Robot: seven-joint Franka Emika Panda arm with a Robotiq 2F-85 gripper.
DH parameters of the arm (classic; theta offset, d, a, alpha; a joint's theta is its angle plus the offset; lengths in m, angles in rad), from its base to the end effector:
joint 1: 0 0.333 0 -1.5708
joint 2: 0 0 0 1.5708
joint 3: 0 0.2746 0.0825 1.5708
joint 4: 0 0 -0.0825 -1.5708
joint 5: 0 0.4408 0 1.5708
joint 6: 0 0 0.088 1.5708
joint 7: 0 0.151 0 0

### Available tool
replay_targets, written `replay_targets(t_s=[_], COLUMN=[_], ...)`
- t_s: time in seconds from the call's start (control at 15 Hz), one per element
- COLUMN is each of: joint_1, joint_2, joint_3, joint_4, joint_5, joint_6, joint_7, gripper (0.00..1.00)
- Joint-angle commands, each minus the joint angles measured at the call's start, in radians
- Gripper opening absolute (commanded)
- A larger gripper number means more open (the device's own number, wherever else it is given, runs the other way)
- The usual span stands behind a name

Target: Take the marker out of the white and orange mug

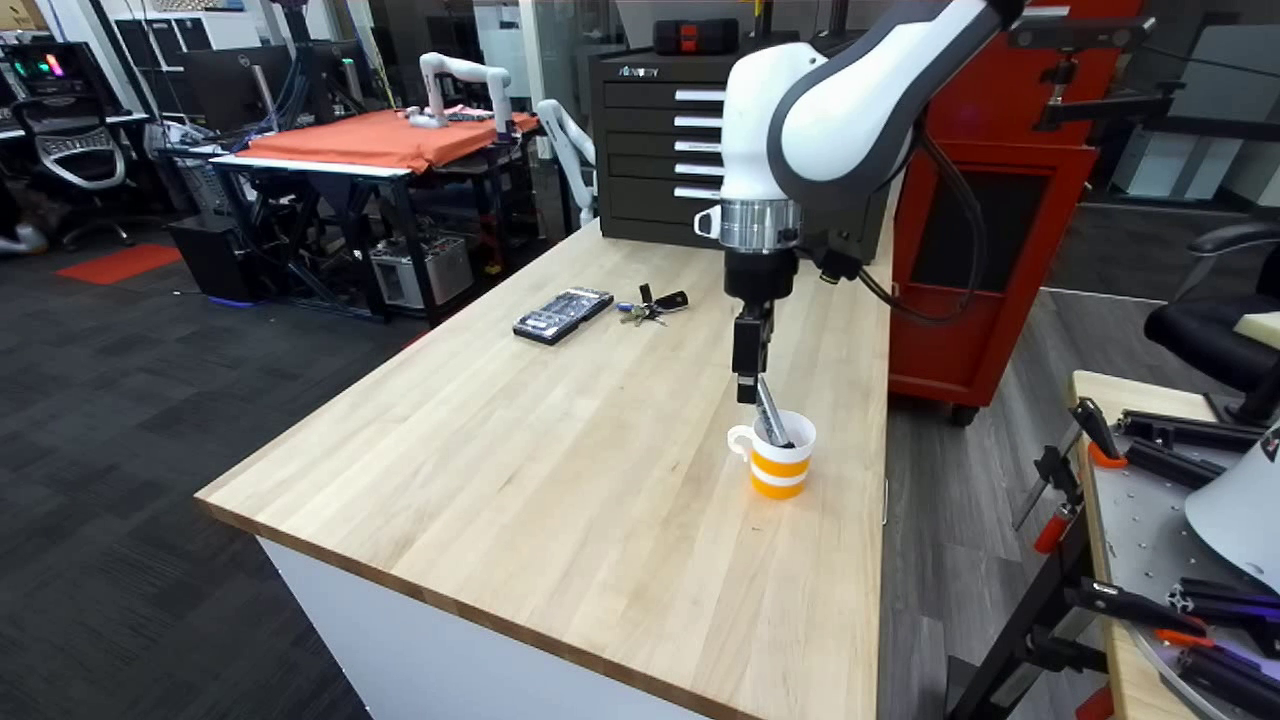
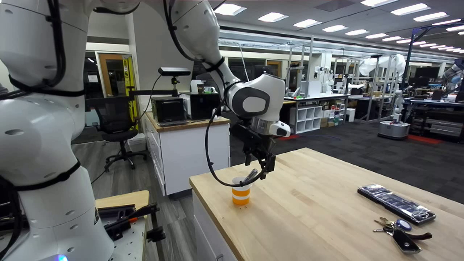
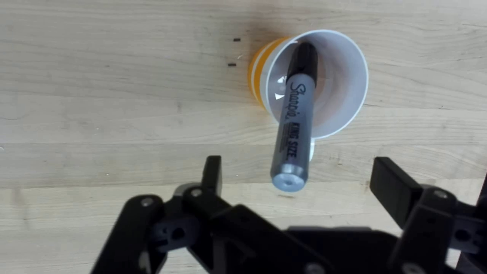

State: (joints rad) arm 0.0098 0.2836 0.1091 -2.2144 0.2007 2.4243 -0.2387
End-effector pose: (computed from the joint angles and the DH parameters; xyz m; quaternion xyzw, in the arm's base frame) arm 0.5589 0.0776 0.1150 -0.9914 -0.0985 0.0321 0.0804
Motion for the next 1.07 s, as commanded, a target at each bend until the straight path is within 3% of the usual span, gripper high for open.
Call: replay_targets(t_s=[0.0, 0.27, 0.33, 0.47, 1.0], joint_1=[-0.012, -0.015, -0.015, -0.015, -0.008], joint_2=[0.012, 0.021, 0.022, 0.02, -0.004], joint_3=[0.005, 0.009, 0.01, 0.009, -0.008], joint_4=[0.01, 0.012, 0.012, 0.011, 0.022], joint_5=[0.015, 0.023, 0.027, 0.024, -0.006], joint_6=[0.001, 0.0, 0.0, -0.001, -0.031], joint_7=[-0.022, -0.024, -0.023, -0.022, 0.008], gripper=[1.0, 1.0, 0.75, 0.67, 0.13])
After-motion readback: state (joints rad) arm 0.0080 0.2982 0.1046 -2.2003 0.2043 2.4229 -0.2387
